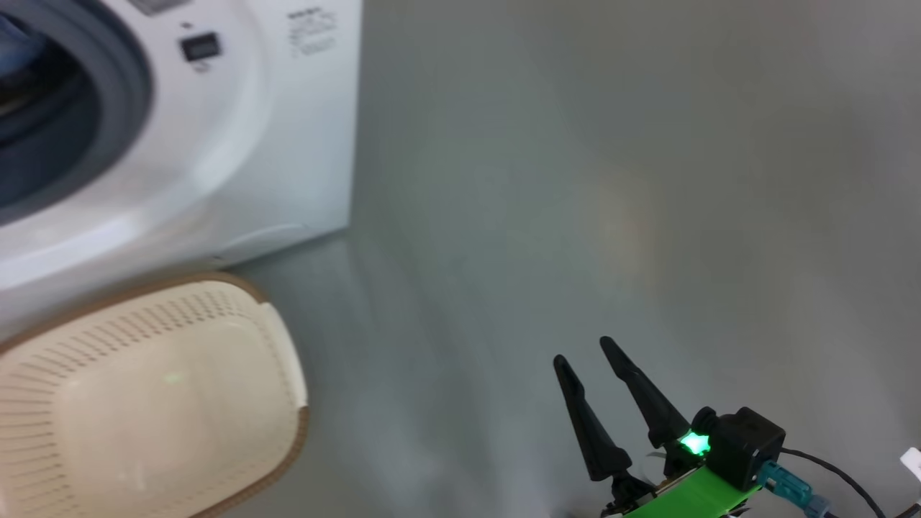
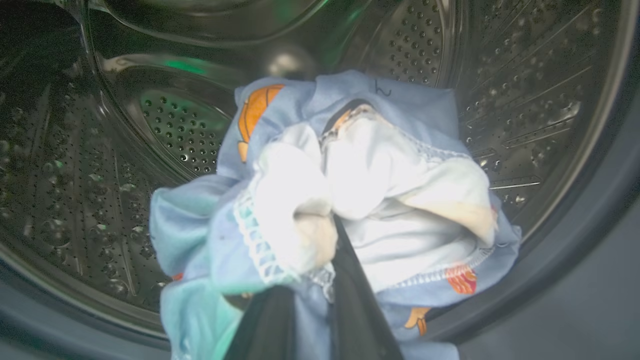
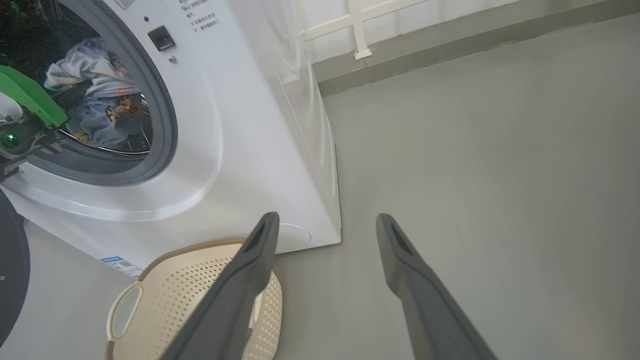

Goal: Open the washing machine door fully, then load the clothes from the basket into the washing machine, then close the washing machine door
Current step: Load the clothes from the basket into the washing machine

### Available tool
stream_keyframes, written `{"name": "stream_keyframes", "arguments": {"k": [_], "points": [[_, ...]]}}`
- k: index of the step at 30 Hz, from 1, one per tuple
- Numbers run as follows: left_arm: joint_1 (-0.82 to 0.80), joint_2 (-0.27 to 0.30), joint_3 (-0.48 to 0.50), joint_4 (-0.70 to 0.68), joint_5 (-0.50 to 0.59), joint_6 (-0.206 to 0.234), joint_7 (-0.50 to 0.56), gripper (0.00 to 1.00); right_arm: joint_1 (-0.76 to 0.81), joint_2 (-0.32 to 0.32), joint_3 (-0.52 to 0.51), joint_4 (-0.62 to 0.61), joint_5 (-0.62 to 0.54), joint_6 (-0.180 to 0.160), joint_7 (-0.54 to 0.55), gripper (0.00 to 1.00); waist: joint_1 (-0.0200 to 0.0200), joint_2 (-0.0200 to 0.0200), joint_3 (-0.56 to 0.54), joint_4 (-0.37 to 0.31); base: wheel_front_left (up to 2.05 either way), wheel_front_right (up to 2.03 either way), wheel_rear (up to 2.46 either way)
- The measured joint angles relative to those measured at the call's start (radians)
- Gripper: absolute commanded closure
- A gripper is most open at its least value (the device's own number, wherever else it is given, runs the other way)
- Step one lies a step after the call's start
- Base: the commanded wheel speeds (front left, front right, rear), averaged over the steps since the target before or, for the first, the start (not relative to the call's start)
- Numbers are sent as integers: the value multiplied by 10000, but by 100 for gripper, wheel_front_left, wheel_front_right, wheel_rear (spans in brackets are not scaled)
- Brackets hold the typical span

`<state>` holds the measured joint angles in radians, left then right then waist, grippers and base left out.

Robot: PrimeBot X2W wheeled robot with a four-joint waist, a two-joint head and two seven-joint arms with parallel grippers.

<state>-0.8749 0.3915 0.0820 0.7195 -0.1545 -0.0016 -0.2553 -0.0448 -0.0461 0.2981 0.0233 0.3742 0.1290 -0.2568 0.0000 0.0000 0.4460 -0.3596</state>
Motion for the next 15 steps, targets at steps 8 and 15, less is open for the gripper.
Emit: {"name": "stream_keyframes", "arguments": {"k": [8,15], "points": [[-2152,1097,-35,1041,360,-121,-2,100,-18,25,351,-230,63,0,0,0,0,0,1231,-770,0,0,0],[-3418,1630,-79,1093,449,-380,0,100,-13,54,462,-374,59,0,0,0,0,0,1952,-1305,0,0,0]]}}
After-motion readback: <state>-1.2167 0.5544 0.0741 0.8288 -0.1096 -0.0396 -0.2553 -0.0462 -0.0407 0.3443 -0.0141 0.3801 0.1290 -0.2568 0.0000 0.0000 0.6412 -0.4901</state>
